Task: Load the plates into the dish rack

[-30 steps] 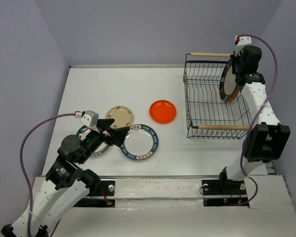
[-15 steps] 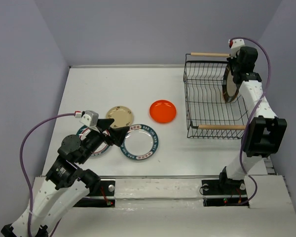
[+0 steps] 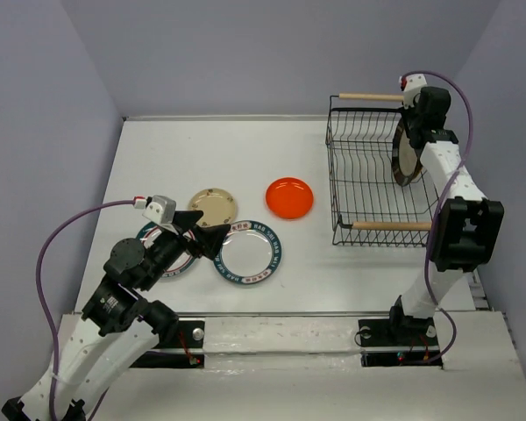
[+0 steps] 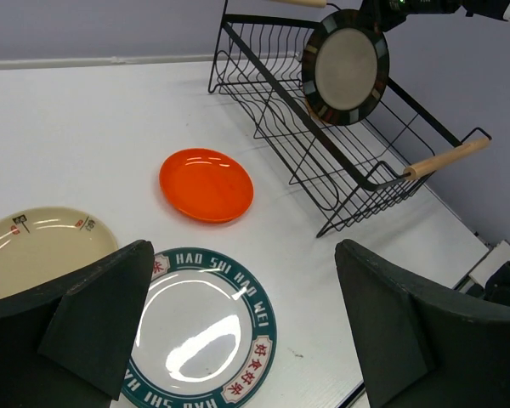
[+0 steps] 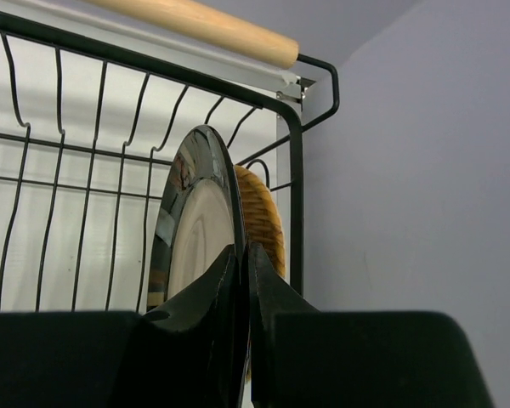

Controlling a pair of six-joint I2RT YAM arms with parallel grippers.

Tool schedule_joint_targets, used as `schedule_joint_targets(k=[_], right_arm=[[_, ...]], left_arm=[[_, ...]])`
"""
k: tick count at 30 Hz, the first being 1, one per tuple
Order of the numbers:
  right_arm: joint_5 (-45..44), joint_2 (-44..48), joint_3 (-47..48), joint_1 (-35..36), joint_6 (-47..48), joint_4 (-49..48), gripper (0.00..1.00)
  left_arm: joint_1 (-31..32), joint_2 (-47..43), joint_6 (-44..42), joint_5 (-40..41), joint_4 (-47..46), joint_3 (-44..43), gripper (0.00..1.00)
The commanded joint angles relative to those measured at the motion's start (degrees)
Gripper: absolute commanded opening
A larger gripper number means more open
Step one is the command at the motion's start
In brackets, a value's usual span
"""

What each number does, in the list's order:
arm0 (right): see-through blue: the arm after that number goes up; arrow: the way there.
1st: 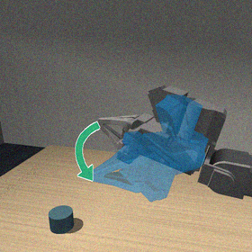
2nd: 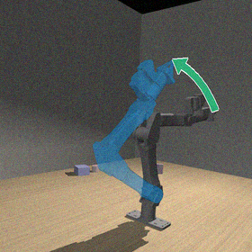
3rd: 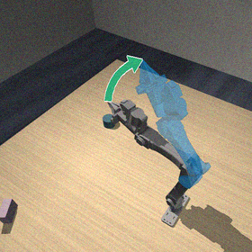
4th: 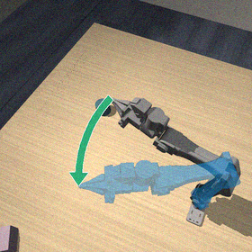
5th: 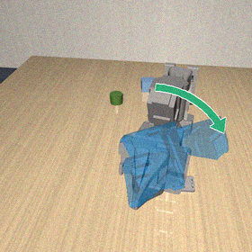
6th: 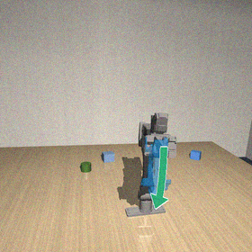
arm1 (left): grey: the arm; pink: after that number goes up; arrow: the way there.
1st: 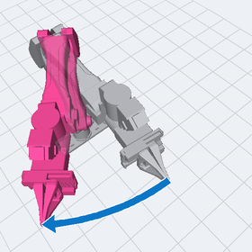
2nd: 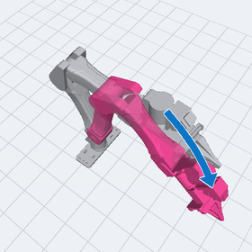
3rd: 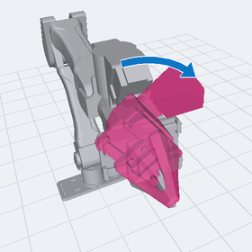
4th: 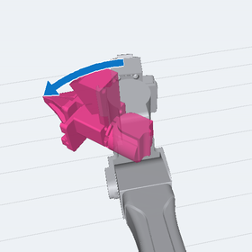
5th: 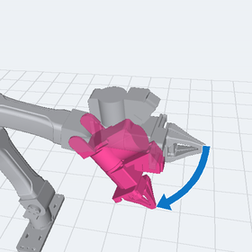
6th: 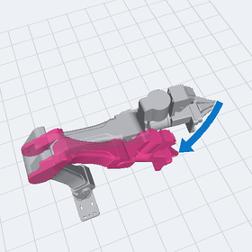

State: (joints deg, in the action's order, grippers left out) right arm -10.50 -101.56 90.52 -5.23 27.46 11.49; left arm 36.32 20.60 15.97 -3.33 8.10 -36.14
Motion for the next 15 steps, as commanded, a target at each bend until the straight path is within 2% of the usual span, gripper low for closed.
schedule_joint_targets(k=[1, 10, 14, 15], right_arm=[[-0.4, 0.93, 2.55, -0.3, 1.63, -9.82, 0.07], [-2.42, -1.62, 3.17, -0.3, 1.37, -12.98, 0.07], [-2.5, -2.59, 2.65, -0.3, 0.75, -13.51, 0.18], [-3.11, -2.85, 2.56, -0.3, 0.23, -14.2, 0.24]], left_arm=[[0.07, 0.67, -0.23, 0.43, -1.59, -2.18, 0.99], [-0.81, 1.11, -0.15, 0.26, -1.77, -2.0, 0.99], [-1.33, 1.55, 0.47, 1.22, -1.95, -1.83, 0.99], [-1.51, 1.64, 0.64, 1.48, -1.86, -1.74, 0.99]])
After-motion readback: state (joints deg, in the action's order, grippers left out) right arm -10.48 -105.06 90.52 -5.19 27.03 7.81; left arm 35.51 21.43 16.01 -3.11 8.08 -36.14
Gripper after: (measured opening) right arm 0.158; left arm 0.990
